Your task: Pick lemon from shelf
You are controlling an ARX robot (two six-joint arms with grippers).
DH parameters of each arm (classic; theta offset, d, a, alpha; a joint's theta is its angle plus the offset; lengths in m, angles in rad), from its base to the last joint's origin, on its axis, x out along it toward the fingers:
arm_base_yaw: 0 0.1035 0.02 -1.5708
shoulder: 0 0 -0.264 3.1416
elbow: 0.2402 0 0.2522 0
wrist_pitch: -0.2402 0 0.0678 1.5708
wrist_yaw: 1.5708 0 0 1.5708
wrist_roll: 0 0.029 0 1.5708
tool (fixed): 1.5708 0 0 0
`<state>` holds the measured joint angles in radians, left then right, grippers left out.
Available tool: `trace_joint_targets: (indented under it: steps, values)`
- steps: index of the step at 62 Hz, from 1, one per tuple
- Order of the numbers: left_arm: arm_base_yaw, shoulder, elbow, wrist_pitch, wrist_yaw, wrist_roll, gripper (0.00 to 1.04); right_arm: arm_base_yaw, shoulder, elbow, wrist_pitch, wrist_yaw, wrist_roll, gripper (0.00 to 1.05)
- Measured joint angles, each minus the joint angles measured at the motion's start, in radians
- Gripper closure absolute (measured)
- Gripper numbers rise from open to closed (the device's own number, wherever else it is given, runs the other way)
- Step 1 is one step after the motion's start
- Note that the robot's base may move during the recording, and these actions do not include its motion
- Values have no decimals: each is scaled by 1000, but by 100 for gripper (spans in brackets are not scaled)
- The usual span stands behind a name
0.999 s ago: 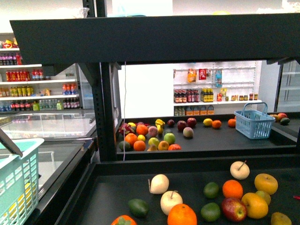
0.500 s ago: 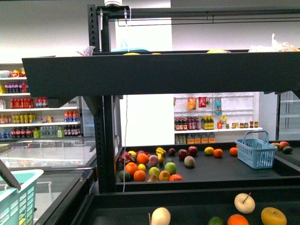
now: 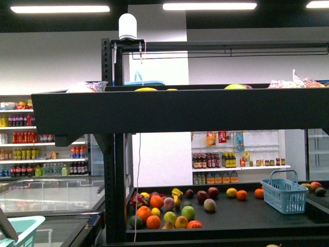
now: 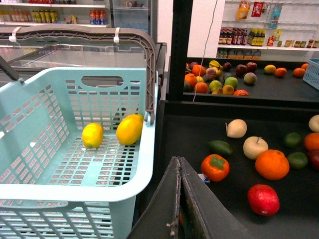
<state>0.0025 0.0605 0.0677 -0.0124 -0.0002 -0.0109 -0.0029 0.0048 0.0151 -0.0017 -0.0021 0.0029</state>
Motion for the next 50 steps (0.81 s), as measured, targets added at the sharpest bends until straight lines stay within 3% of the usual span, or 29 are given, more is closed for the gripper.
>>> trace_joint_targets:
  steps: [24,50]
  values:
    - [0,-55,-54,7,0,0,102,0,0,0,0,-1,0,7]
    - [0,-55,-54,7,0,0,17,0,0,0,0,0,0,7]
